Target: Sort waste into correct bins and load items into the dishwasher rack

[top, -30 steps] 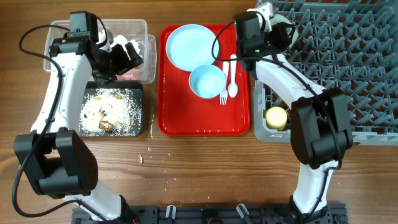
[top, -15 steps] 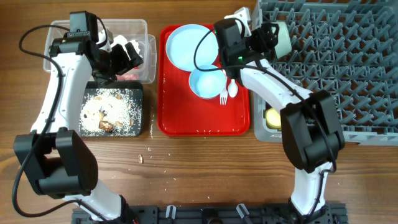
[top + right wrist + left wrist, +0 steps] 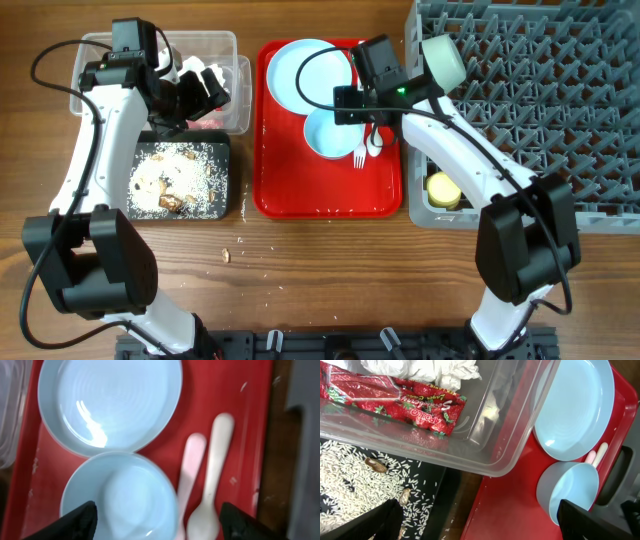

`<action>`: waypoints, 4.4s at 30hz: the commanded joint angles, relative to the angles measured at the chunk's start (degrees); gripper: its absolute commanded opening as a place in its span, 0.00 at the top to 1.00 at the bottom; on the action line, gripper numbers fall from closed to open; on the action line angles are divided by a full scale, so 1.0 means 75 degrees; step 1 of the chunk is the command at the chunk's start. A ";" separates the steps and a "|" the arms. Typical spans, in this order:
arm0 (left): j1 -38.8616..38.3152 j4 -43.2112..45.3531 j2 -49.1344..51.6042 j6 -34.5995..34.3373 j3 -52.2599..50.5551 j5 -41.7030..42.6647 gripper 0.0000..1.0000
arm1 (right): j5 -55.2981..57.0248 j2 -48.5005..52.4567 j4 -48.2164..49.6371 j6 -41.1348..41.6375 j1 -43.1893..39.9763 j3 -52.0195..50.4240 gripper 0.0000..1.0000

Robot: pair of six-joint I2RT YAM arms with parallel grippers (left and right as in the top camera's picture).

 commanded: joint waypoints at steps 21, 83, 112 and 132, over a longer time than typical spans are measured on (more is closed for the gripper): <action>0.0041 0.0000 -0.0029 0.0012 0.0029 -0.0044 0.00 | -0.1186 0.1134 -0.0452 0.1935 -0.0006 -0.0009 0.96; 0.0041 0.0000 -0.0029 0.0012 0.0029 -0.0044 0.00 | 0.7956 -0.0510 -0.3340 -0.2092 -0.0443 -0.0131 0.96; 0.0041 0.0000 -0.0026 0.0012 0.0029 -0.0044 0.00 | 0.9416 -0.0082 -0.3363 -0.2699 -0.0382 -0.0131 0.96; 0.0041 0.0000 -0.0026 0.0012 0.0029 -0.0044 0.00 | 0.8504 -0.0096 -0.3118 -0.3587 0.0516 -0.0128 0.29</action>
